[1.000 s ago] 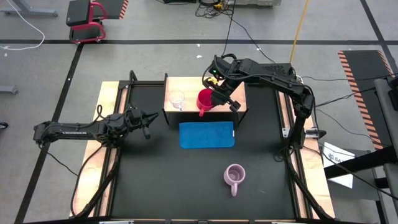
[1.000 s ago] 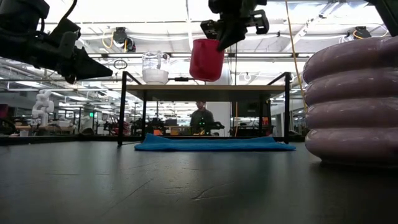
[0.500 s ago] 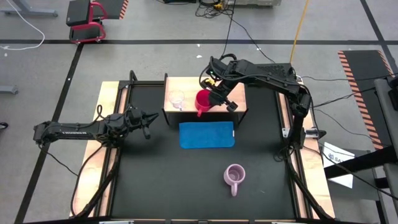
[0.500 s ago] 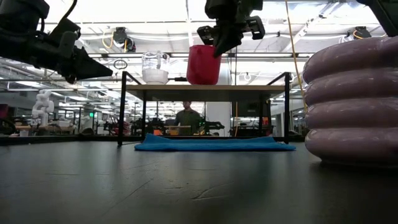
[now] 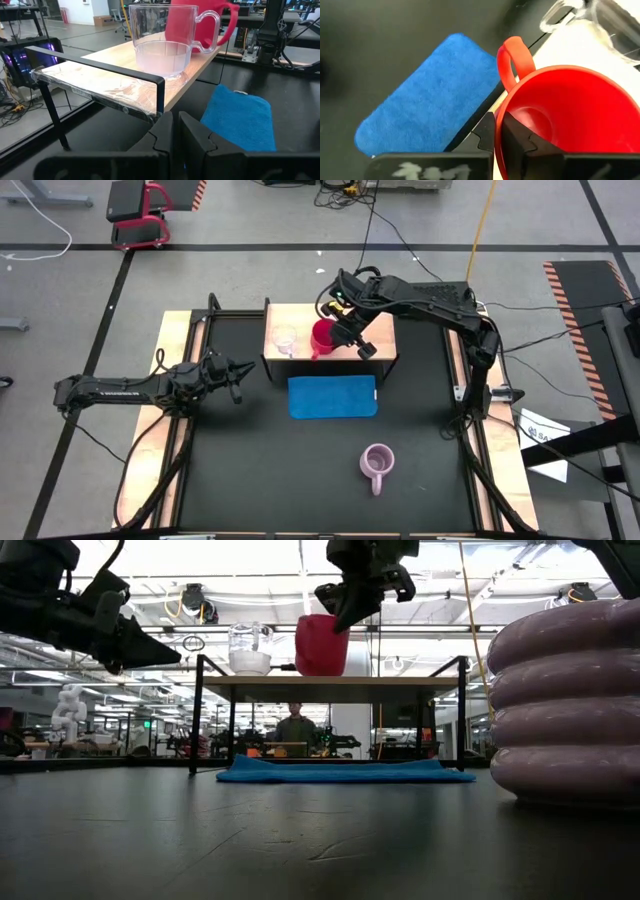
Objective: Stack small to large cups/mugs on shelf
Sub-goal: Put the red mug on the shelf, then put the purple mug on the shelf
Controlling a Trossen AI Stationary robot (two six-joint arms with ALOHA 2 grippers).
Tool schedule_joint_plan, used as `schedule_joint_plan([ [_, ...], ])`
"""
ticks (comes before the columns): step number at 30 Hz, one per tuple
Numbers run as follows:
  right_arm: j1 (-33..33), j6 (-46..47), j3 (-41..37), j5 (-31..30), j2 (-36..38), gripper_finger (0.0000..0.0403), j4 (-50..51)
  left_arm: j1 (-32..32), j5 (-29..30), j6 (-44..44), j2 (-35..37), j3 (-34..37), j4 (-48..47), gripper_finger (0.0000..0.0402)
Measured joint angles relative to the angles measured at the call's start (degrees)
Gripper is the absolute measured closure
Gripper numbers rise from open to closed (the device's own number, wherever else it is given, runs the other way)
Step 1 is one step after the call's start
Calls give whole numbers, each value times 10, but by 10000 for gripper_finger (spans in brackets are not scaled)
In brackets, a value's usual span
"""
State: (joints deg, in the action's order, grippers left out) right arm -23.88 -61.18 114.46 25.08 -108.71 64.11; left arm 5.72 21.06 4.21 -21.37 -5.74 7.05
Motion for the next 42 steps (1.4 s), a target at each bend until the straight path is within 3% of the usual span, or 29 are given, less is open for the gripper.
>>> schedule_joint_plan([
  [12, 0, 79, 17, 5, 0, 383, 13, 0, -1, -7, 0, 0, 0, 371],
  [26, -1, 115, 16, 22, 0, 303, 4, 0, -3, -7, 0, 0, -2, 371],
  [37, -1, 125, 20, 15, 9, 298, 7, 0, -3, 0, 0, 0, -18, 371],
  [42, 2, 125, 21, -18, 25, 298, 7, 0, -3, 11, 0, 0, -17, 371],
])
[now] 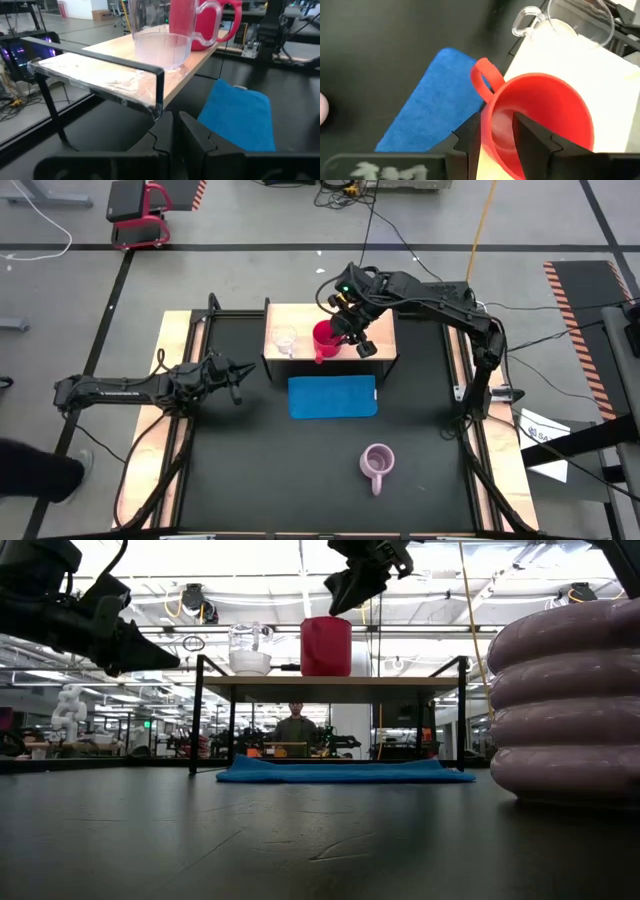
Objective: Stack small to large cups/mugs on shelf
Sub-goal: Put the purple mug on the shelf
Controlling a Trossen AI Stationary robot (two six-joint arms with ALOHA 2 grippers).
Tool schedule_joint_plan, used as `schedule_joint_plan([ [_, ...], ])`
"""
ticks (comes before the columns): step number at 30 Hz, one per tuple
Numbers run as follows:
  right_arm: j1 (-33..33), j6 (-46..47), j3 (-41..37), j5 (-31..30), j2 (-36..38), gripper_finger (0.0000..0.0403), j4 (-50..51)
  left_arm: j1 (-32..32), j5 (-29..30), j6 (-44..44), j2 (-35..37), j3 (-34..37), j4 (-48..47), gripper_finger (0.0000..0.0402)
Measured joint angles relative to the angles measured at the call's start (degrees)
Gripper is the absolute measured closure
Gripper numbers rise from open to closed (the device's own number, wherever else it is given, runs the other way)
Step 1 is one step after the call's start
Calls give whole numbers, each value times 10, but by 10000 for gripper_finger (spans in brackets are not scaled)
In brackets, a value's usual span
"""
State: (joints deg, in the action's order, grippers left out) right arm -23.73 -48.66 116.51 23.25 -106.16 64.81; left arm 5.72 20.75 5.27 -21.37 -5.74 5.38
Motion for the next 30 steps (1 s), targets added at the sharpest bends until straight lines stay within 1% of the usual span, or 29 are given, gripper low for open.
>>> schedule_joint_plan([
  [2, 1, 0, 0, -10, 10, 298, -4, 0, -4, 5, 0, 0, 7, 371],
  [6, 1, 5, 0, -10, 39, 298, -3, 0, -13, 12, 0, 0, 8, 371],
  [9, 2, 30, 0, -8, 63, 298, -9, 0, -13, 13, 0, 0, 8, 371],
  [11, 2, 39, 0, -2, 79, 301, -19, 0, -13, 14, 0, 0, 9, 371],
  [14, 2, 48, 0, 37, 99, 304, -38, 0, -13, 14, 0, 0, 9, 371],
  [19, 12, 111, -5, 40, 119, 314, -55, 0, -12, 10, 0, 0, 17, 371],
  [22, 24, 106, -40, 34, 134, 340, -70, 0, -12, 10, 0, 0, 19, 371],
  [25, 36, 97, -97, 14, 157, 389, -102, 0, -12, 10, 0, 0, 19, 371],
  [27, 37, 94, -152, 11, 182, 395, -138, 0, -12, 7, 0, 0, 19, 371],
  [30, 31, 114, -263, 12, 238, 400, -233, 0, -12, -11, 0, 0, 19, 371],
])
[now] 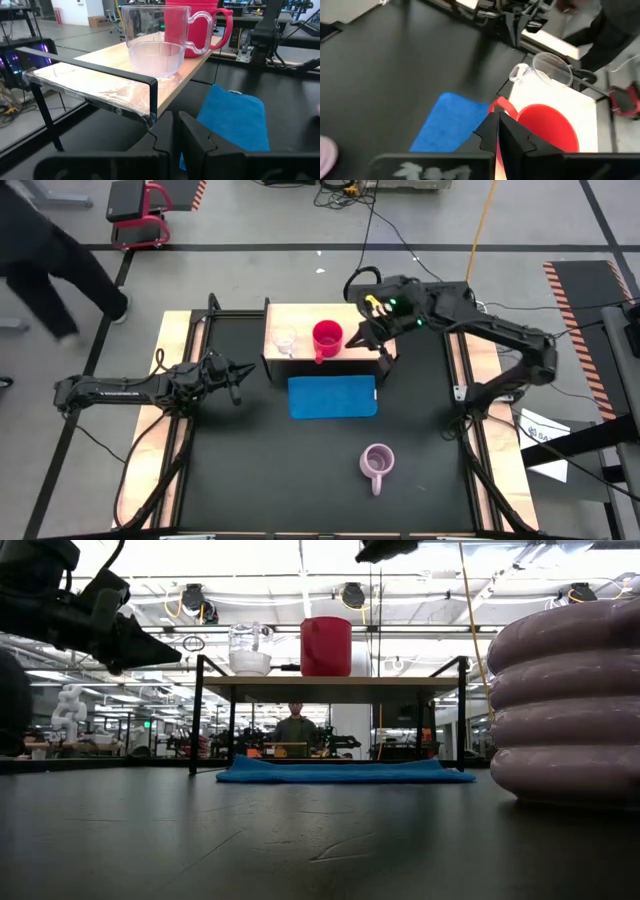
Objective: Stack small to large cups/mugs on shelf
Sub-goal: Put the purple mug on the shelf
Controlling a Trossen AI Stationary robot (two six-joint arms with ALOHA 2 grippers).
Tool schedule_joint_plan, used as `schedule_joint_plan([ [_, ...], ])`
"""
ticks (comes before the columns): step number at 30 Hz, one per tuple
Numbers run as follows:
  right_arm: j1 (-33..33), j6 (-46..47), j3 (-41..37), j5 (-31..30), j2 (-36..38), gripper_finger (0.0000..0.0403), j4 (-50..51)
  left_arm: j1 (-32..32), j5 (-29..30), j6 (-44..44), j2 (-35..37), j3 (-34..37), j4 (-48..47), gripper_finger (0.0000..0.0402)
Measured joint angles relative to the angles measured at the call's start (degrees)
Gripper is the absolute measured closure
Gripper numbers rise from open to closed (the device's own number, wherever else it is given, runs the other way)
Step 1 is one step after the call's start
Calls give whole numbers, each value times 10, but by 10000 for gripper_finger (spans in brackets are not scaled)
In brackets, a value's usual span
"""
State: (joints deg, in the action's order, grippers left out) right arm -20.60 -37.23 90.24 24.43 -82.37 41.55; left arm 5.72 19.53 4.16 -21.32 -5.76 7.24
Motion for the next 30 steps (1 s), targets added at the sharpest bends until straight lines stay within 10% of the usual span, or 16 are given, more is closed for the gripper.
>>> schedule_joint_plan([
  [7, -47, 74, -235, 59, 124, 402, -220, 0, 0, -15, 0, 0, 11, 371],
  [30, 38, 237, -592, 86, 294, 403, -484, 0, 0, -11, 0, 0, 20, 371],
])
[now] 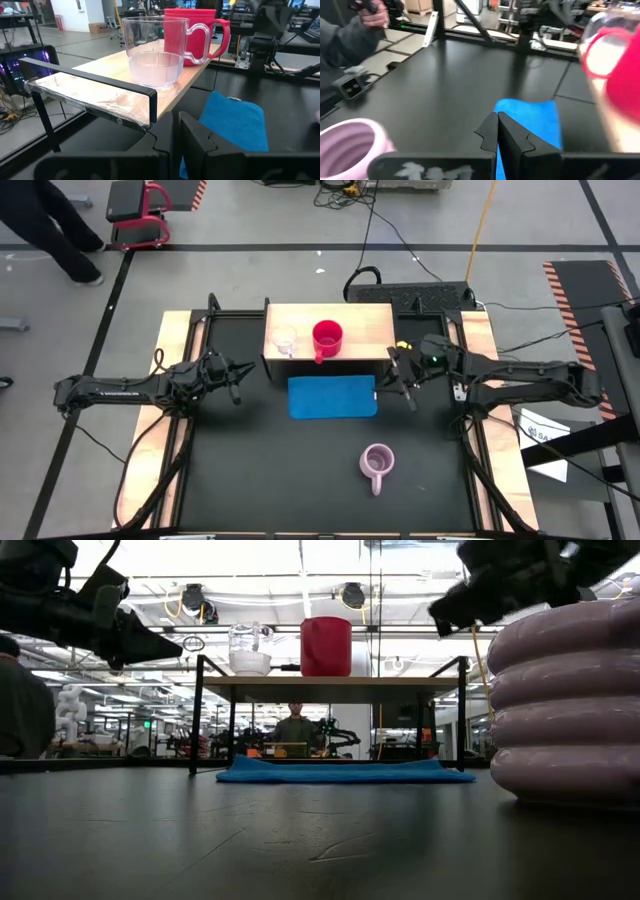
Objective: Stack small to large cups/mugs on shelf
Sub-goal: Put the purple mug on the shelf
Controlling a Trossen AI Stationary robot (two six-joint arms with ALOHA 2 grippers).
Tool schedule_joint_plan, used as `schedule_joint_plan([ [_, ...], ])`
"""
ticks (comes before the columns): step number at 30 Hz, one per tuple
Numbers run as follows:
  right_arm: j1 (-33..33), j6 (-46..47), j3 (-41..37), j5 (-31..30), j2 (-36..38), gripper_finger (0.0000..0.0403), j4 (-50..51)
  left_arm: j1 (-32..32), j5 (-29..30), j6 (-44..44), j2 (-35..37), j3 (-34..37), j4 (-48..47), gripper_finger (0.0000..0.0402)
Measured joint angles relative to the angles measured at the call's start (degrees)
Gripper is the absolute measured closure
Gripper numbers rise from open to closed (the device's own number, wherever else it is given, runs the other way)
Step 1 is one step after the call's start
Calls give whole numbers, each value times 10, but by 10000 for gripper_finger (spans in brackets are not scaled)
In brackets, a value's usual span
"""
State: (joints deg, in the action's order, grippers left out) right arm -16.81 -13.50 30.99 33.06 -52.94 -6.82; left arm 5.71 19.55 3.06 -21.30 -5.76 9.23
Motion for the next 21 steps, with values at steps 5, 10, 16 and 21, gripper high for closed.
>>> schedule_joint_plan([
  [5, 27, 29, -74, -19, 47, 403, -77, 0, 0, -16, 0, 0, 5, 371],
  [10, 38, 42, -129, -33, 97, 403, -99, 0, 0, -17, 0, 0, 14, 371],
  [16, 42, 73, -187, -48, 131, 403, -161, 0, 0, -17, 0, 0, 14, 371],
  [21, 42, 91, -205, -48, 133, 403, -158, 0, 0, -15, 0, 0, 14, 371],
])
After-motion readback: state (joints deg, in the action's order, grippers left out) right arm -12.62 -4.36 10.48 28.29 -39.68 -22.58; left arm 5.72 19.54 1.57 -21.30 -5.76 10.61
